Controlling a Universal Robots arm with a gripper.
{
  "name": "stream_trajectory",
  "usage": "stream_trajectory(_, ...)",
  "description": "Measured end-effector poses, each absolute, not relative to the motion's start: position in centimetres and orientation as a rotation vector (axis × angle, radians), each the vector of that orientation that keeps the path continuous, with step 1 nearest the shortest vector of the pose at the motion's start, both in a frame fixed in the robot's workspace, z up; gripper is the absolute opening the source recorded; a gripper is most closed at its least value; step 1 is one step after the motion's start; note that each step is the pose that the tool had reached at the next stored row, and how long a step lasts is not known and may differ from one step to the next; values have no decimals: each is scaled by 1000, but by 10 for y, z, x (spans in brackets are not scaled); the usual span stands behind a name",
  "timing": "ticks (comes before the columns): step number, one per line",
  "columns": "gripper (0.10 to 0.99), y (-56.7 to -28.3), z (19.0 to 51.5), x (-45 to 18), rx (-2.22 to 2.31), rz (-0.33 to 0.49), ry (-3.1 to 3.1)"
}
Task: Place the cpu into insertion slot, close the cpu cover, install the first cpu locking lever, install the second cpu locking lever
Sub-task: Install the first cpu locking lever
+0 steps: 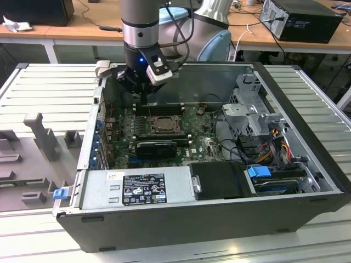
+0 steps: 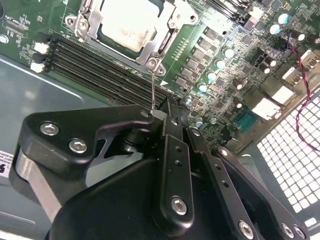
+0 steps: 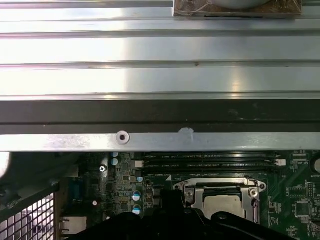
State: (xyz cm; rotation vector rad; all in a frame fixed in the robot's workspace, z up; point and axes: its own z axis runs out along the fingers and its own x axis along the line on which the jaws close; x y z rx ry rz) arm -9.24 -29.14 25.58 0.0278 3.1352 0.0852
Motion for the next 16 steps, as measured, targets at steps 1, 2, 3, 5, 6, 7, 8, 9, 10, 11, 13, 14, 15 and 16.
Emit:
stream_trajectory(1,106,-291,256,-92,28,85,3135)
stream_trajectory(2,106,-291,256,-91,28,85,3135)
stream_trajectory(3,106,-291,256,-91,28,85,3135)
stream_trajectory(5,106,-291,256,-90,28,85,3135)
stream_trajectory(6,106,-291,256,-90,28,85,3135)
stream_trajectory(7,106,-291,256,-89,28,85,3135)
stream_trajectory(8,106,-291,256,-89,28,85,3135)
stream_trajectory(9,106,-291,256,-88,28,85,3135)
stream_trajectory(10,106,-291,256,-88,28,85,3135)
stream_trajectory(11,106,-291,256,-88,28,85,3135)
stream_trajectory(13,106,-291,256,-86,28,85,3135)
stream_trajectory(14,106,-291,256,-86,28,85,3135)
stream_trajectory(15,106,-291,256,-85,28,85,3135)
stream_trajectory(16,106,-291,256,-85,28,85,3135)
